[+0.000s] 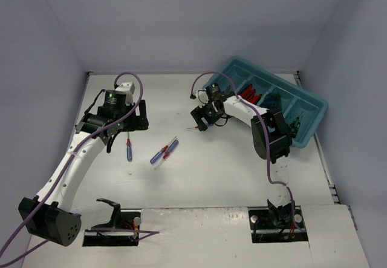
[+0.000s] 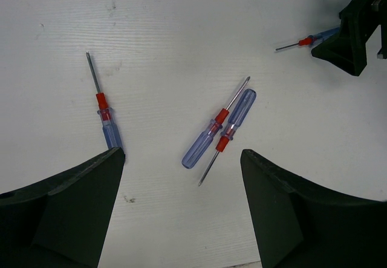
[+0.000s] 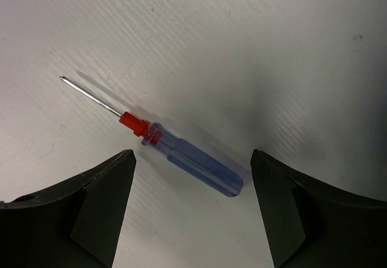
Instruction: Sort the tools into containers
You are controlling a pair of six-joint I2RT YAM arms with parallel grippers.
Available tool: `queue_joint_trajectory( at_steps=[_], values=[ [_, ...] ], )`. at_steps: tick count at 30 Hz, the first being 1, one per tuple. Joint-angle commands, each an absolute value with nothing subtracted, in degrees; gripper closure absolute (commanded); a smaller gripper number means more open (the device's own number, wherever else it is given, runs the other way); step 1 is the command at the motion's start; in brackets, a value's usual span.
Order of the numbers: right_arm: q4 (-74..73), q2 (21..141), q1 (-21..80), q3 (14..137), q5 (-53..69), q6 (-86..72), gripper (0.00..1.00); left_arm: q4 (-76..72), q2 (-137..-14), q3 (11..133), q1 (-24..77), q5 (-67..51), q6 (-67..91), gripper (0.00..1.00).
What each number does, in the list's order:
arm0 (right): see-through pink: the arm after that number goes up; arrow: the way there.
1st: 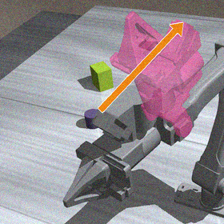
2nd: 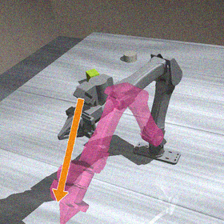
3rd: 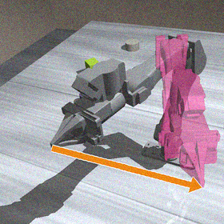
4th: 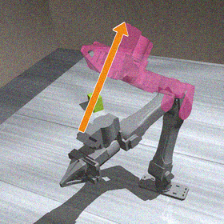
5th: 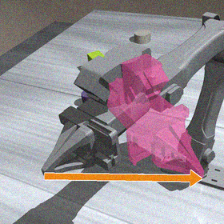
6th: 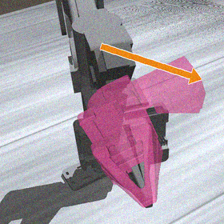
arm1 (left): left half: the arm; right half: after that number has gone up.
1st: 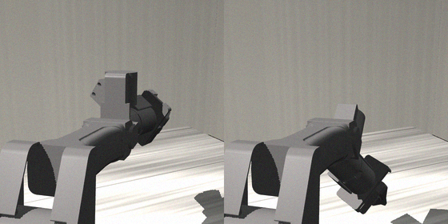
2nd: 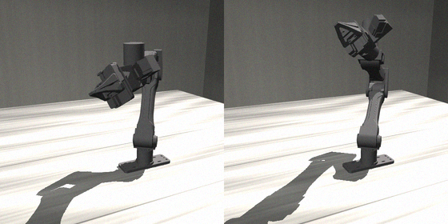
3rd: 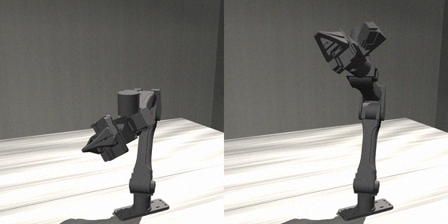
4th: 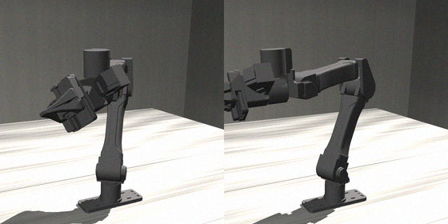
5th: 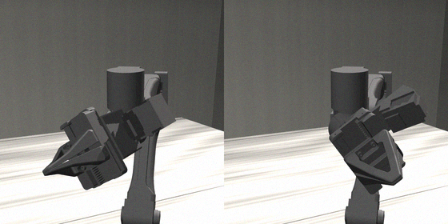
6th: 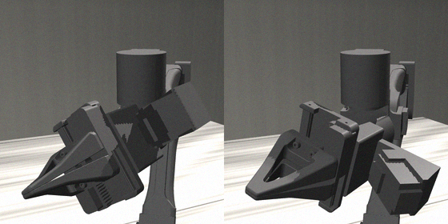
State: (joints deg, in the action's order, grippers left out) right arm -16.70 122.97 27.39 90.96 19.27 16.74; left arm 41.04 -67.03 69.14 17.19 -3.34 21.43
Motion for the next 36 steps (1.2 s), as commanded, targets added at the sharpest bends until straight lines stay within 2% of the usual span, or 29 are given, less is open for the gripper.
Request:
queue_joint_trajectory(
  at_steps=[1, 9, 18, 22, 25, 34, 36],
  values=[
    [-15.90, 122.53, 28.43, 92.63, 19.89, 17.75, 0.26, 39.46, -65.39, 69.79, 17.15, -2.46, 20.31, 0.24],
    [-15.75, 120.07, 31.99, 85.28, 16.38, 14.08, 0.37, 39.30, -65.95, 69.76, 17.23, -2.03, 20.21, 0.24],
    [-14.68, 117.64, 37.66, 79.81, 8.35, 9.14, 0.72, 39.37, -66.36, 70.36, 17.23, -1.45, 19.34, 0.24],
    [-14.62, 114.85, 38.06, 81.79, 6.78, 7.14, 0.91, 39.46, -66.03, 69.96, 17.23, -1.32, 19.13, 0.24],
    [-14.61, 112.35, 37.54, 85.65, 5.11, 4.95, 0.99, 39.46, -65.35, 69.96, 17.23, -1.19, 18.92, 0.24],
    [-14.59, 110.51, 26.23, 105.60, -1.79, -14.23, 1.00, 39.64, -64.33, 69.35, 17.23, -1.42, 18.81, 0.24],
    [-14.50, 111.98, 23.38, 108.03, -3.94, -16.80, 0.97, 39.64, -64.04, 69.08, 17.23, -1.74, 19.02, 0.24]
  ],
)
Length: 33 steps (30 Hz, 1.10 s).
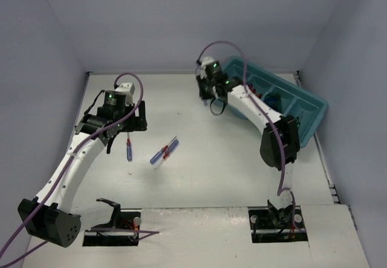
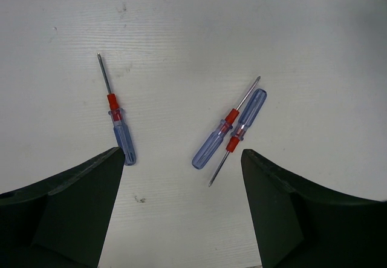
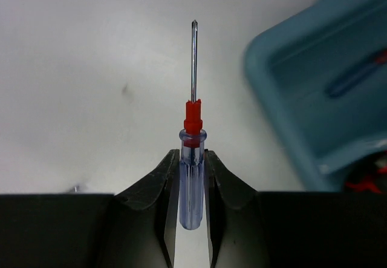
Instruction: Sort the tools into containers
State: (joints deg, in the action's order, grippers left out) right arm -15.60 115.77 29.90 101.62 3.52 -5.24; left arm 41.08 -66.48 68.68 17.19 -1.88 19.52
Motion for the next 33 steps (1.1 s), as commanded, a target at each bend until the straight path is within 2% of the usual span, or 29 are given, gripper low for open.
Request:
queue_joint_trajectory(
  at_steps=[1, 6, 9, 13, 15, 18, 22, 26, 29, 33],
  values=[
    [-14.50, 112.80, 22.31, 109.00, -5.12, -18.42, 0.97, 39.64, -63.98, 68.81, 17.23, -1.87, 19.07, 0.24],
    [-14.31, 118.96, 17.23, 112.87, -8.49, -27.01, 0.99, 40.10, -63.34, 68.06, 17.23, -3.20, 19.11, 0.24],
    [-14.09, 122.15, 15.07, 115.76, -8.07, -29.87, 0.93, 40.64, -62.74, 68.03, 17.15, -2.86, 19.00, 0.24],
    [-14.13, 126.11, 13.67, 121.68, -5.33, -29.08, 0.65, 41.04, -62.14, 67.83, 17.23, -2.81, 18.90, 0.24],
    [-14.06, 126.65, 13.60, 123.56, -2.87, -27.22, 0.55, 41.04, -62.07, 67.76, 17.23, -2.88, 18.83, 0.24],
    [-14.06, 124.94, 13.80, 123.58, -1.43, -24.87, 0.44, 41.04, -62.16, 67.96, 17.23, -2.82, 18.81, 0.24],
    [-13.90, 119.15, 14.10, 117.90, 3.53, -17.90, 0.41, 41.13, -62.65, 68.59, 17.23, -2.90, 18.51, 0.24],
    [-12.92, 113.25, 16.96, 110.66, 14.68, -6.79, 0.40, 41.13, -62.75, 69.16, 17.23, -2.47, 17.67, 0.24],
    [-13.06, 105.28, 26.62, 98.65, 19.07, 7.40, 0.36, 41.36, -63.16, 70.16, 17.14, -1.00, 15.77, 0.24],
    [-13.10, 100.87, 34.78, 88.91, 22.21, 14.53, 0.34, 41.32, -63.10, 71.36, 17.05, -0.53, 15.20, 0.24]
  ],
)
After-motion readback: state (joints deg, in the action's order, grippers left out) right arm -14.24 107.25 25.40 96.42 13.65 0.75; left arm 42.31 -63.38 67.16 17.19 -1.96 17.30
